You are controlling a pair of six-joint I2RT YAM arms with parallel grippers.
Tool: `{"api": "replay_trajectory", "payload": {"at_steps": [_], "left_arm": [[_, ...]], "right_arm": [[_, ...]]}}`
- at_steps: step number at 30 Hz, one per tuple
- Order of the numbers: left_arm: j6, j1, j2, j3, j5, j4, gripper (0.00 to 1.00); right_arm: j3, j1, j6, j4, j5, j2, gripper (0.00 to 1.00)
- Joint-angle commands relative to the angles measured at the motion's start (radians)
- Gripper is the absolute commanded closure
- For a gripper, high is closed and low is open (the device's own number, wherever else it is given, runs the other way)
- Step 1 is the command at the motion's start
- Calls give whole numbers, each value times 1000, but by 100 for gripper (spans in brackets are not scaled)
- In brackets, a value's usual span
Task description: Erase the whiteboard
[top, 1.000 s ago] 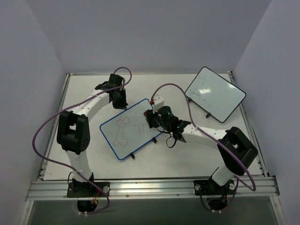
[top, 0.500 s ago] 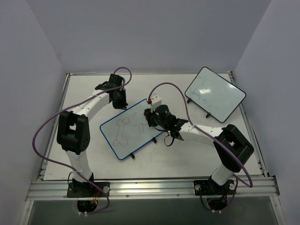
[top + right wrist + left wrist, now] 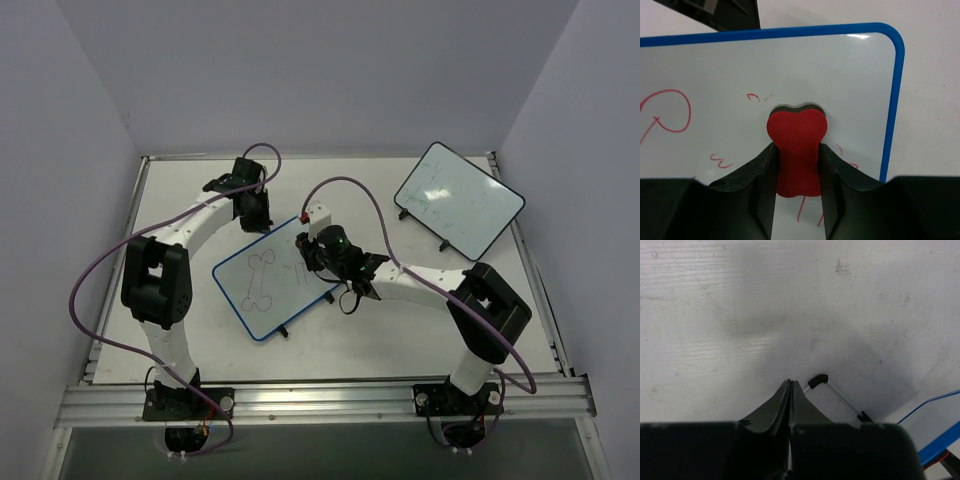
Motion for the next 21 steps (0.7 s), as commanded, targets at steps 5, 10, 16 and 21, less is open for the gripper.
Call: {"api": "replay_trajectory", "payload": {"at_steps": [5,10,16,21], "left_arm": [[16,-9,-14,-4,-2,38,94],[18,-10,-13,-2,-2,38,94],[19,-13,-16,-4,-3,38,94],[21,-15,-19,-5,-5,35,94]], "right_arm": [[157,43,11,-68,43,69,73],[218,81,8,-105,57,110,73],[267,109,7,-142,81,138,74],[260,83,28,-170,115,120,74]]}}
